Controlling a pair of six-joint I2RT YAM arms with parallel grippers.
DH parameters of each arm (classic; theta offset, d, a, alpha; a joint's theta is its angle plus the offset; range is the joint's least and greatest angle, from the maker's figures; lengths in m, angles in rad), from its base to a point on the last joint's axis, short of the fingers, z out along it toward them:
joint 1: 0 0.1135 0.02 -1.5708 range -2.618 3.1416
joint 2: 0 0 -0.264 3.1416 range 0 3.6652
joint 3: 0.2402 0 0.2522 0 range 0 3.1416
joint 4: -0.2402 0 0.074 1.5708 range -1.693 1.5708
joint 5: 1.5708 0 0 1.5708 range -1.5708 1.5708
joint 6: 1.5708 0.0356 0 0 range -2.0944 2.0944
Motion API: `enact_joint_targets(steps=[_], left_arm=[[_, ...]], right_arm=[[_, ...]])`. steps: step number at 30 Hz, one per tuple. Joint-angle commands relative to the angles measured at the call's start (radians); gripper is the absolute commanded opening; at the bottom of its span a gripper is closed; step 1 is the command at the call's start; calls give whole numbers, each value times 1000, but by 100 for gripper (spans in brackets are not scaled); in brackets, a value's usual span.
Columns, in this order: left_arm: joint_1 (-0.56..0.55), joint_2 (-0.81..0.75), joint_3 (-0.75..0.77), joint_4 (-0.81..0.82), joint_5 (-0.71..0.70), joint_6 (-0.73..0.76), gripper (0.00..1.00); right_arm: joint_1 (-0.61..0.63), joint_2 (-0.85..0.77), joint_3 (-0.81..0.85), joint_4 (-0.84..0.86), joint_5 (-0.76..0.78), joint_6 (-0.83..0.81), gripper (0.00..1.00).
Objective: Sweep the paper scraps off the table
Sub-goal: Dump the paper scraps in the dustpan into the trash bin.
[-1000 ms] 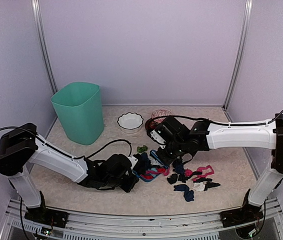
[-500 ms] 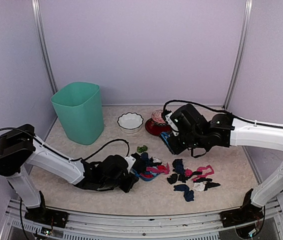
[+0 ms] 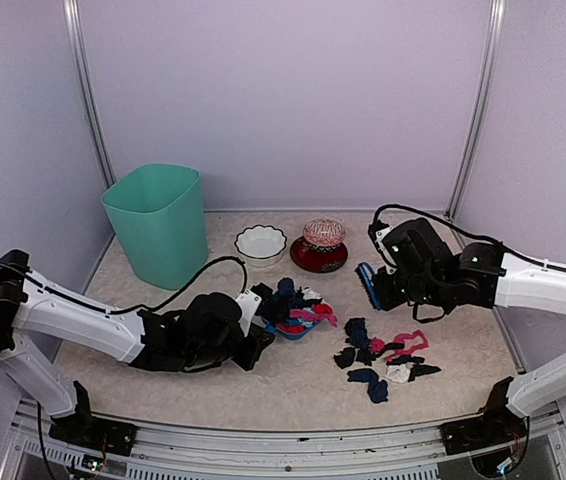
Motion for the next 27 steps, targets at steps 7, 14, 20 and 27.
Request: enact_joint_targets(steps=[7, 14, 20, 27], left_arm=[[37, -155, 120, -219, -38, 23, 0], [81, -217, 254, -416, -26, 18, 0], [127, -263, 364, -558, -3, 11, 0], [213, -298, 486, -718, 31, -8, 0]], right_arm=[[-88, -114, -90, 33, 26, 24, 0], [-111, -108, -115, 41, 23, 14, 0], [-123, -92, -129, 65, 12, 6, 0], [-133, -78, -141, 91, -3, -5, 0]])
